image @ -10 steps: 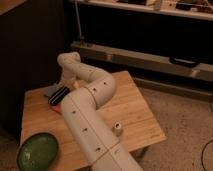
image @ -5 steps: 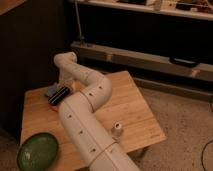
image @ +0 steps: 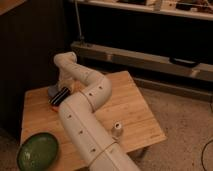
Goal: Place the eraser on the white sponge
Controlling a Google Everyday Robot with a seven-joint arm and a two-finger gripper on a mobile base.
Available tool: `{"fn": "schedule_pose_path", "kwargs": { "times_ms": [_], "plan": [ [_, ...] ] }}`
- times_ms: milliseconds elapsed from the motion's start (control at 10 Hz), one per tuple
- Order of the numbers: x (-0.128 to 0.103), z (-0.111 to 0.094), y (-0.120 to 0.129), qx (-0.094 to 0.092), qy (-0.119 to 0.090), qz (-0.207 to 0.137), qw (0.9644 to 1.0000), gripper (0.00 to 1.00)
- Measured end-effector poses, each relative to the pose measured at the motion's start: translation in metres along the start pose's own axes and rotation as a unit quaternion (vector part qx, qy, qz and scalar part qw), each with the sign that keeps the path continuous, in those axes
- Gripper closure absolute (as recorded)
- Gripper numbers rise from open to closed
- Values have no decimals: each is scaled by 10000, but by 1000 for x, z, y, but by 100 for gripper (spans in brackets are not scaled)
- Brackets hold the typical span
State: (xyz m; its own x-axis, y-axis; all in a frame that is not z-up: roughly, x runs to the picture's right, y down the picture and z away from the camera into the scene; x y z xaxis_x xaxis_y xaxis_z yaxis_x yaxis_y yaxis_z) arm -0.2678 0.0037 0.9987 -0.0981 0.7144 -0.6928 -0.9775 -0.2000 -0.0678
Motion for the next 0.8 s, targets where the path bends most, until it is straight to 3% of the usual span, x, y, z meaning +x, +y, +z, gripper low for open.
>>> {"fn": "schedule_pose_path", "kwargs": {
  "times_ms": [200, 400, 600, 800],
  "plan": [
    [-5, -6, -17, 73, -14, 96, 9999, 100],
    [-14, -35, -55, 117, -112, 172, 9997, 100],
    [-16, -70, -82, 40, -226, 183, 9996, 100],
    [-15, -86, -87, -72, -277, 118, 9995, 100]
  ]
}}
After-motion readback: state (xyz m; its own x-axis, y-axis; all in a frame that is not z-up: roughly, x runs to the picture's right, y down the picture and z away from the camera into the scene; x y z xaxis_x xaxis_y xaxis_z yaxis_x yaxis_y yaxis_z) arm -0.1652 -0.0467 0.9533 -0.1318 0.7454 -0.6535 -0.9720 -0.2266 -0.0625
